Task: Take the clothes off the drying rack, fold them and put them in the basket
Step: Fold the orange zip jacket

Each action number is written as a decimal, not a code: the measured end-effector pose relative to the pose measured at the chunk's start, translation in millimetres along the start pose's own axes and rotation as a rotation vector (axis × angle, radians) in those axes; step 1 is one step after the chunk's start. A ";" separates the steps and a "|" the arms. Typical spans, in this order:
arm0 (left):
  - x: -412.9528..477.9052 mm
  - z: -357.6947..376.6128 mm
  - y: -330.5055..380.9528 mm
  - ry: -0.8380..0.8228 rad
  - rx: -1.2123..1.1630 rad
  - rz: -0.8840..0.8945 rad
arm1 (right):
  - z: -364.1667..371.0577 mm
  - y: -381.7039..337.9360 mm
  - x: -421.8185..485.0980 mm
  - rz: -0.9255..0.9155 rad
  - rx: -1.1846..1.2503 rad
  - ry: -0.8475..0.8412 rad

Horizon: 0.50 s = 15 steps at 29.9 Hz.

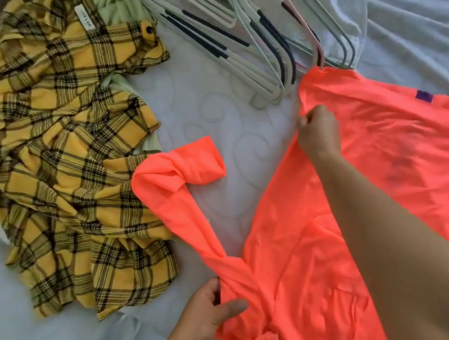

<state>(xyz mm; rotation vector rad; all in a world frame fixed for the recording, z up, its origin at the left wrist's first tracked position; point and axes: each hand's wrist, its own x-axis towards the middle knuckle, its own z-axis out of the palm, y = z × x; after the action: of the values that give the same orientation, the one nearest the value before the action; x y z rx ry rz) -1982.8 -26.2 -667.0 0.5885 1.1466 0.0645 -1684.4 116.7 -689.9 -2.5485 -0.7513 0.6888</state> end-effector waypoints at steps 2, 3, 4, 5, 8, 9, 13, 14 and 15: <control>-8.8 9.2 6.1 0.005 0.080 0.086 | -19.3 6.2 -1.6 -0.015 0.296 -0.031; -14.3 16.5 9.3 0.001 0.185 0.153 | -32.5 10.4 -3.9 -0.010 0.457 -0.047; -20.0 25.9 11.9 -0.004 0.330 0.233 | -46.0 17.2 -6.3 -0.012 0.583 -0.056; -25.9 38.2 14.2 -0.024 0.506 0.298 | -58.6 27.5 -7.5 0.001 0.647 -0.050; -38.1 83.5 9.0 -0.203 0.881 0.319 | -83.0 71.7 -3.9 0.160 0.722 0.050; -38.9 98.9 2.4 -0.256 0.942 0.252 | -85.4 87.2 -3.0 0.244 0.727 0.091; -32.0 129.8 -36.3 -0.282 0.993 0.041 | -87.3 132.2 -24.2 0.245 0.500 0.198; -32.4 131.2 -43.4 -0.279 0.979 0.013 | -86.4 135.2 -38.4 0.147 0.471 0.183; -32.5 132.5 -50.0 -0.305 0.914 -0.007 | -83.5 137.3 -54.1 0.049 0.467 0.125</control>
<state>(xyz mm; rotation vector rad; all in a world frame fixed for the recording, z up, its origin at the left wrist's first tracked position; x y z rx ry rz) -1893.6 -133.5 -626.4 1.3475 0.8366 -0.5673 -1624.2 -40.7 -671.9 -2.1625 -0.4259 0.6271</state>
